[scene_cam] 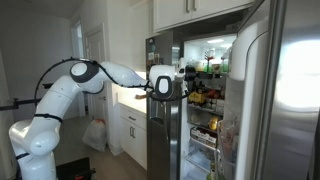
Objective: Open the top compartment of the refrigerator door
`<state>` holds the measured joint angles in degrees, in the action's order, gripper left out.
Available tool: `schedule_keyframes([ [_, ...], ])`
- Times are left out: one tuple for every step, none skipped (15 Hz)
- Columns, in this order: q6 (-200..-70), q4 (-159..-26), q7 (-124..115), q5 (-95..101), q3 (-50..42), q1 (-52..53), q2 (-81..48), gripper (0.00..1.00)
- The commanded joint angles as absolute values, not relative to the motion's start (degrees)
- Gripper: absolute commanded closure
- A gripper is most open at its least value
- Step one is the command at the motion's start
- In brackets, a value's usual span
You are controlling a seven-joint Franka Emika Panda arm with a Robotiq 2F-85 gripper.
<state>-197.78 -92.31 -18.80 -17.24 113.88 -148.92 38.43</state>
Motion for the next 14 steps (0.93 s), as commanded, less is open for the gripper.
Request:
schedule_keyframes([
  [-198.23, -89.24, -22.61, -17.62, 112.34, -149.4, 41.34, 0.0],
  [-198.23, -88.69, -22.93, -17.67, 112.33, -149.75, 41.72, 0.0],
  [-198.23, -88.93, -23.85, -17.8, 111.22, -148.82, 42.05, 0.0],
  [-198.23, -88.65, -24.12, -17.82, 111.14, -149.02, 42.3, 0.0],
  [-198.23, -88.05, -24.64, -17.96, 111.14, -149.52, 42.69, 0.0],
  [-198.23, -88.12, -25.28, -18.06, 110.55, -149.26, 42.98, 0.0],
  [-198.23, -87.91, -25.94, -18.24, 110.04, -149.25, 43.36, 0.0],
  [-198.2, -87.56, -24.65, -20.2, 109.93, -149.16, 43.72, 0.0],
  [-198.2, -87.49, -24.85, -20.76, 109.62, -149.15, 43.92, 0.0],
  [-198.2, -87.56, -24.76, -21.17, 109.53, -149.16, 43.91, 0.0],
  [-198.23, -87.77, -26.34, -19.69, 109.15, -149.23, 43.94, 0.0],
  [-198.23, -87.84, -26.55, -19.62, 109.03, -149.23, 44.13, 0.0],
  [-198.23, -88.51, -26.47, -19.25, 109.36, -149.18, 43.79, 0.0],
  [-198.23, -89.05, -26.38, -19.16, 109.26, -148.83, 43.68, 0.0],
])
